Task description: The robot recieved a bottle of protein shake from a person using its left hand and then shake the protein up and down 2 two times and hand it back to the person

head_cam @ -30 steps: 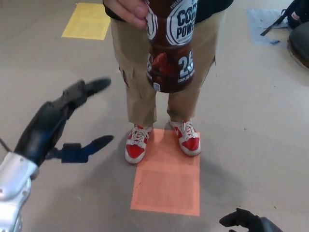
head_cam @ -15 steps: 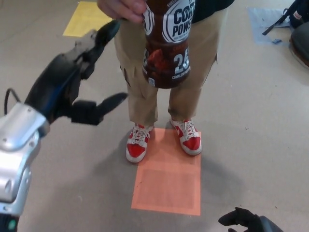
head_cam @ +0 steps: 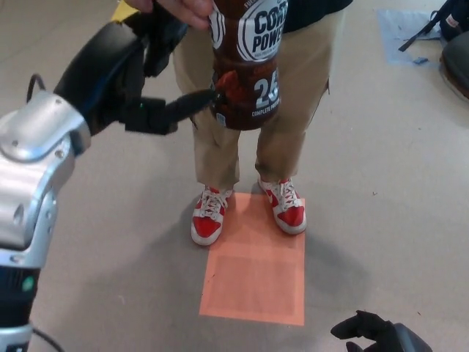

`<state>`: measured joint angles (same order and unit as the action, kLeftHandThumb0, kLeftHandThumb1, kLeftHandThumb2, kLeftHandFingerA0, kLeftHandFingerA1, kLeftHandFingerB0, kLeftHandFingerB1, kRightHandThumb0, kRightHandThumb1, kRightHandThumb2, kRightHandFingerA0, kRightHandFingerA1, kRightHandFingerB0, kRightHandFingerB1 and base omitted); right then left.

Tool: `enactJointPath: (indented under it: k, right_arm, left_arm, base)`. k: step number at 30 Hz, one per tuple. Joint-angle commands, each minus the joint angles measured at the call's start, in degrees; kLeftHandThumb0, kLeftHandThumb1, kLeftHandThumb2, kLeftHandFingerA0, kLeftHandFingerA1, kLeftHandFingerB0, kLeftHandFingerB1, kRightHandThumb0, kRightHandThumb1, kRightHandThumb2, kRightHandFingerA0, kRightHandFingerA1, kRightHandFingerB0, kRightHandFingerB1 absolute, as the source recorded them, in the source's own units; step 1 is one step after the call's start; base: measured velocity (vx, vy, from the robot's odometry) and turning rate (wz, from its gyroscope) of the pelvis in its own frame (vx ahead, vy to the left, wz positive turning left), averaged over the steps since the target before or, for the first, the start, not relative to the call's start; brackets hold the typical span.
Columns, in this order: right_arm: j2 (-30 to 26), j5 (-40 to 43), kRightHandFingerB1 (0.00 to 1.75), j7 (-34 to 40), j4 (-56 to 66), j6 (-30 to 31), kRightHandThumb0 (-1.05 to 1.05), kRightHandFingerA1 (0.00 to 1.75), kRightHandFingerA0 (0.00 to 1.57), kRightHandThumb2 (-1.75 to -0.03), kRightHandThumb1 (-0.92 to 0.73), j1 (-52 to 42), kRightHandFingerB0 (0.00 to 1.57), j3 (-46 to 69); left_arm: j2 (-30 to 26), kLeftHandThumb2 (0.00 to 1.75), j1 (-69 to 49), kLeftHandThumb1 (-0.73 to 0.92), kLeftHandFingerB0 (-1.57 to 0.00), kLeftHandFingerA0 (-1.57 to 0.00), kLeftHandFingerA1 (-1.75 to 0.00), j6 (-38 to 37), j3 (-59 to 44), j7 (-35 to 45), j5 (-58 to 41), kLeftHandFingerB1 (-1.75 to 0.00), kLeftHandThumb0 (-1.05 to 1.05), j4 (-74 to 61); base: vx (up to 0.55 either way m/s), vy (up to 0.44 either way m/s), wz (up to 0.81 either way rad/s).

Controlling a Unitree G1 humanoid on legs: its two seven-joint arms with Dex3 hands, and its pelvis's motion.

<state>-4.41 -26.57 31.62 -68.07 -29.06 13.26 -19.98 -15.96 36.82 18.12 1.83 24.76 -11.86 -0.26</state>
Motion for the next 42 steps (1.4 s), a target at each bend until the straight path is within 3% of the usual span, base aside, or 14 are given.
enactJointPath:
  k: [1, 2, 4, 7, 8, 33, 35, 36, 37, 38, 39, 40, 41, 42]
  right_arm:
    - [-2.5, -1.2, 0.69, 5.1, -1.0, -4.3, -0.26, 0.65, 0.86, -0.7, -0.83, 0.1, 0.75, 0.4]
    - [-2.5, -1.5, 0.7, 5.3, -1.0, -4.4, -0.27, 0.65, 0.85, -0.71, -0.83, 0.0, 0.74, 0.2]
    - [-2.4, -0.7, 0.7, 4.0, -0.9, -4.1, -0.29, 0.67, 0.82, -0.7, -0.84, -0.2, 0.76, 0.7]
    - [-2.5, -1.2, 0.71, 5.2, -0.9, -4.9, -0.27, 0.67, 0.86, -0.72, -0.81, 0.0, 0.79, 0.5]
    - [-2.6, -1.3, 0.71, 5.4, -1.0, -5.1, -0.29, 0.65, 0.86, -0.71, -0.82, 0.2, 0.78, 0.4]
    - [-3.0, -2.7, 0.66, 4.9, -1.0, -5.1, -0.29, 0.63, 0.87, -0.72, -0.81, -0.5, 0.8, -1.0]
    - [-3.0, -2.7, 0.66, 5.0, -0.8, -5.0, -0.28, 0.65, 0.86, -0.72, -0.81, -0.6, 0.8, -1.1]
    - [-3.1, -2.2, 0.65, 4.4, -0.8, -5.5, -0.28, 0.67, 0.86, -0.71, -0.81, -0.3, 0.8, -0.6]
    - [-3.0, -1.8, 0.66, 4.1, -0.8, -5.5, -0.3, 0.67, 0.87, -0.71, -0.81, 0.0, 0.81, -0.3]
    - [-3.0, -1.8, 0.67, 4.1, -0.8, -5.6, -0.29, 0.64, 0.87, -0.72, -0.81, 0.0, 0.8, -0.2]
    - [-3.1, -1.9, 0.67, 4.2, -0.9, -5.8, -0.29, 0.64, 0.87, -0.72, -0.81, 0.0, 0.8, -0.3]
    - [-3.0, -1.7, 0.67, 3.7, -0.8, -5.5, -0.29, 0.62, 0.86, -0.74, -0.82, 0.1, 0.79, -0.1]
    - [-3.0, -1.5, 0.67, 3.2, -0.8, -5.3, -0.3, 0.65, 0.86, -0.73, -0.82, 0.3, 0.8, 0.0]
    - [-2.9, -1.3, 0.67, 3.0, -0.8, -5.1, -0.3, 0.65, 0.86, -0.73, -0.82, 0.4, 0.8, 0.1]
  left_arm:
    - [-0.5, 0.86, 15.2, 0.47, 0.0, 0.0, -0.03, 43.7, 3.7, 6.0, -13.8, 0.0, -0.82, -1.8]
    - [-0.4, 0.6, 15.5, 0.54, 0.0, 0.0, -0.05, 44.0, 4.0, 5.9, -13.5, 0.0, -0.89, -1.7]
    - [0.0, 0.59, 16.0, 0.54, 0.0, 0.0, -0.05, 44.6, 4.4, 5.9, -13.0, 0.0, -0.89, -1.3]
    - [0.1, 0.59, 17.3, 0.55, 0.0, 0.0, -0.05, 45.0, 5.1, 6.4, -12.5, 0.0, -0.89, -0.7]
    - [0.4, 0.87, 17.8, 0.47, 0.0, 0.0, -0.03, 45.4, 5.3, 6.1, -12.3, 0.0, -0.83, -0.5]
    - [7.5, 0.84, 17.2, 0.48, 0.0, -0.03, -0.14, 48.6, 9.3, 0.7, -8.2, 0.0, -0.79, -2.4]
    - [9.8, 0.84, 16.5, 0.47, 0.0, -0.11, -0.27, 49.3, 8.4, -3.0, -6.4, -0.05, -0.75, -3.2]
    - [11.8, 0.62, 15.6, 0.5, 0.0, -0.15, -0.36, 48.0, 7.4, -6.1, -4.9, -0.12, -0.72, -3.9]
    - [13.5, 0.83, 13.3, 0.51, -0.02, -0.36, -0.52, 44.0, 7.3, -9.3, -2.8, -0.2, -0.61, -5.7]
    - [15.1, 0.63, 11.3, 0.72, -0.13, -0.68, -0.45, 41.0, 7.0, -11.7, -1.4, -0.26, -0.44, -7.2]
    - [16.3, 0.63, 10.0, 0.72, -0.13, -0.68, -0.45, 39.2, 6.7, -13.2, -0.6, -0.26, -0.44, -8.1]
    - [18.2, 0.64, 8.2, 0.84, -0.35, -0.99, -0.51, 35.5, 6.1, -15.9, 0.7, -0.32, -0.27, -8.7]
    - [19.4, 0.67, 6.8, 0.87, -0.77, -1.09, -0.75, 31.7, 5.7, -17.5, 1.8, -0.5, -0.23, -8.7]
    - [20.0, 0.67, 5.9, 0.87, -0.77, -1.09, -0.75, 28.7, 5.6, -18.2, 2.5, -0.5, -0.23, -8.5]
  base:
    - [0.0, 0.0, 0.0]
    - [0.0, 0.0, 0.0]
    - [0.0, 0.0, 0.0]
    - [0.0, 0.0, 0.0]
    - [0.0, 0.0, 0.0]
    - [0.0, 0.0, 0.0]
    - [0.0, 0.0, 0.0]
    - [0.0, 0.0, 0.0]
    - [0.0, 0.0, 0.0]
    - [0.0, 0.0, 0.0]
    - [0.0, 0.0, 0.0]
    - [0.0, 0.0, 0.0]
    - [0.0, 0.0, 0.0]
    - [0.0, 0.0, 0.0]
